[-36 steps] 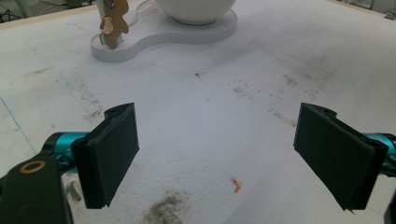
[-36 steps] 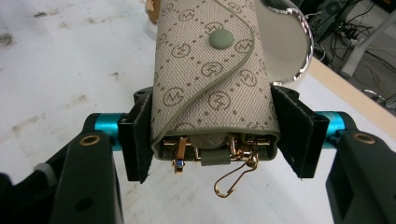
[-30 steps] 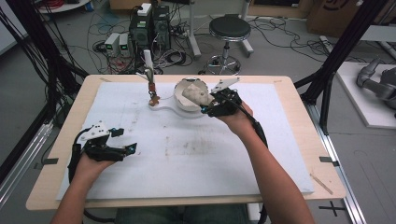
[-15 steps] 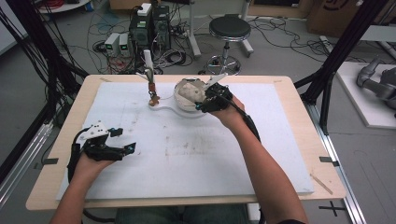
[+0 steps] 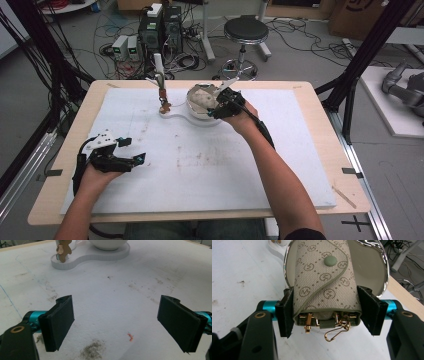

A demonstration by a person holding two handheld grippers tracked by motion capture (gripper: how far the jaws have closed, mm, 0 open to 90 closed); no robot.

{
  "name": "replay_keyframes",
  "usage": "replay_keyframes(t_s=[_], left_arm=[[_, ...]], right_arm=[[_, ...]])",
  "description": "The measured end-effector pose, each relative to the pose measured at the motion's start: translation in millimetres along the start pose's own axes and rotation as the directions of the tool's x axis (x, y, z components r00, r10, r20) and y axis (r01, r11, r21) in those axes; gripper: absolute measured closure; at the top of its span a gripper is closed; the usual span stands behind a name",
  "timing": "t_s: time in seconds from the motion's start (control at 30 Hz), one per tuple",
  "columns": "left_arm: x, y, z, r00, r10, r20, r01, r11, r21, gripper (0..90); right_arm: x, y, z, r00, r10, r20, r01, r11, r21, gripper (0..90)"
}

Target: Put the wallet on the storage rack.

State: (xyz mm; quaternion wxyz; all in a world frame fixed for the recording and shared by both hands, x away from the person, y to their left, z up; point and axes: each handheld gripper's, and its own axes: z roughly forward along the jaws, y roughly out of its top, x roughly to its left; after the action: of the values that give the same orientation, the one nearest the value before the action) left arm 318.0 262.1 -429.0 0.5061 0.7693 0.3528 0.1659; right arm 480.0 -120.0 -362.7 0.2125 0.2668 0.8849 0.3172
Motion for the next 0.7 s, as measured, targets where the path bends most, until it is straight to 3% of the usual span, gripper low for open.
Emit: replay_keyframes(t_s=[0.17, 0.63, 0.7], left_arm=[[0.1, -0.7, -0.2, 1.0, -0.003, -0.003, 0.003, 1.0, 0.0, 14.0], [0.0, -0.4, -1.1, 1.0, 0.005, -0.004, -0.005, 1.0, -0.003, 14.0], [-0.6, -0.6, -0.7, 1.0, 0.004, 0.0, -0.004, 1.0, -0.001, 14.0]], right_arm=[[0.4, 6.8, 9.4, 0.9997, -0.021, 0.013, 0.02, 0.999, 0.042, 36.9], [2.3, 9.8, 18.6, 0.9984, -0.026, 0.05, 0.025, 0.999, 0.023, 35.2], [3.0, 9.7, 18.5, 0.9985, -0.008, 0.054, 0.007, 1.0, 0.02, 34.0]])
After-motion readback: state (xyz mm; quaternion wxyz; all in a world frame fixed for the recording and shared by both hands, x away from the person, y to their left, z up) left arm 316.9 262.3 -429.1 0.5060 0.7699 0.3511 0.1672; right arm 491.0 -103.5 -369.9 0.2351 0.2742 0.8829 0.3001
